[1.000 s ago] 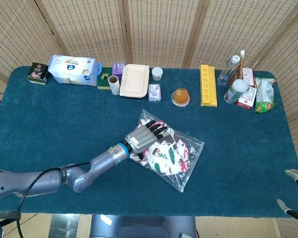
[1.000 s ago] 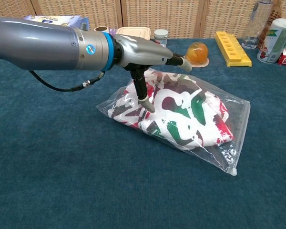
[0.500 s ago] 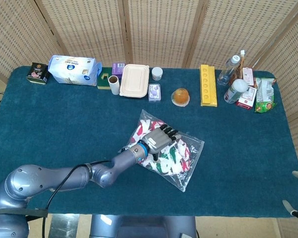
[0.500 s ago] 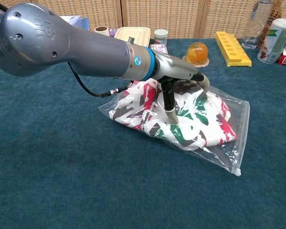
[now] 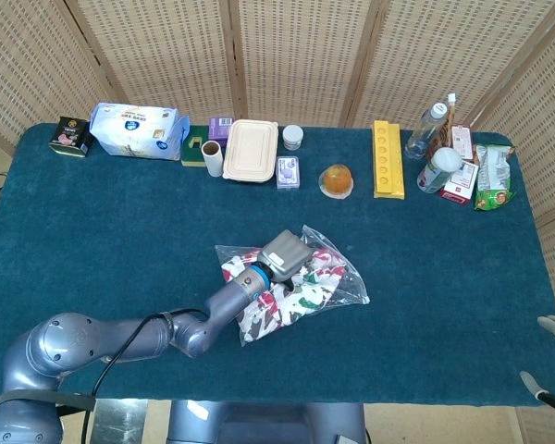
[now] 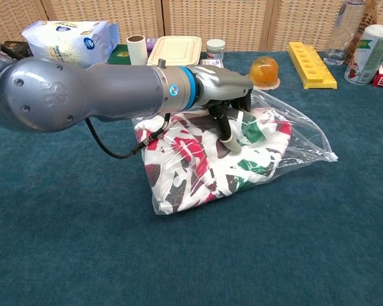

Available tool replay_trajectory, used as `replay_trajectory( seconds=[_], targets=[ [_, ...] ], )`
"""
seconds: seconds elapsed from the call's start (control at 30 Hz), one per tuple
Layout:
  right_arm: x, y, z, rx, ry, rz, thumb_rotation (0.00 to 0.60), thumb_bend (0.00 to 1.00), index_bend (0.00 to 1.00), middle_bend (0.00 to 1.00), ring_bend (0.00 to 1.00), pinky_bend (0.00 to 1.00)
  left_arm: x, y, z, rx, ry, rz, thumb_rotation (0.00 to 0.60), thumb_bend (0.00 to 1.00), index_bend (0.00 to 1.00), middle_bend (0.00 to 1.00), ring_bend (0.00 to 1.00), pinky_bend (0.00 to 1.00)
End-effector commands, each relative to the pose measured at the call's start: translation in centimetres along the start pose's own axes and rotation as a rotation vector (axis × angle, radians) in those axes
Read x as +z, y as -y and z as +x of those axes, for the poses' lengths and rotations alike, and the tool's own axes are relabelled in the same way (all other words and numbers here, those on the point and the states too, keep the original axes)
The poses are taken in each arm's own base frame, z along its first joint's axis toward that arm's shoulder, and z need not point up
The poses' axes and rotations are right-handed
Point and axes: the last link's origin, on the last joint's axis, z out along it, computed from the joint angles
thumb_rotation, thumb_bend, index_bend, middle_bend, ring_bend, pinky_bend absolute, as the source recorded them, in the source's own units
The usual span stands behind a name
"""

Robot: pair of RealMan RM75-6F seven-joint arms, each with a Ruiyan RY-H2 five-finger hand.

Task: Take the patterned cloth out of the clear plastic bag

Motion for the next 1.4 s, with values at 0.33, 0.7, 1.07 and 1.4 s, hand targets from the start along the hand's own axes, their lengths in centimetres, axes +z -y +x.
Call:
replay_trajectory(
  seconds=[0.33, 0.7, 1.07, 1.4],
  targets=[
    [0.9, 1.4, -0.2, -0.001, 0.015, 0.07, 0.592, 0.21, 0.22, 0.24, 0.24, 0.18, -4.7, 3.1, 0.2, -0.193, -0.498, -0.185, 0.6, 0.37, 0.82, 0.66, 0.63, 0.67],
    [3.1, 3.1, 0.5, -0.018, -0.032, 0.153, 0.595, 0.21, 0.22, 0.26, 0.25, 0.2, -4.7, 3.2, 2.3, -0.005, -0.732, -0.406, 0.6, 0.35, 0.82, 0.66, 0.63, 0.62],
    [6.3, 6.2, 1.7, -0.008, -0.153, 0.309, 0.593, 0.21, 0.29, 0.34, 0.39, 0.37, -3.8, 0.7, 1.1, 0.193, -0.682, -0.558, 0.6, 0.35, 0.82, 0.66, 0.63, 0.6],
    [8.3, 8.9, 0.9, 0.01, -0.099, 0.401, 0.592, 0.2, 0.31, 0.37, 0.49, 0.48, -3.3, -0.7, 1.3, 0.2, -0.701, -0.59, 0.6, 0.34, 0.82, 0.66, 0.63, 0.58]
  ],
)
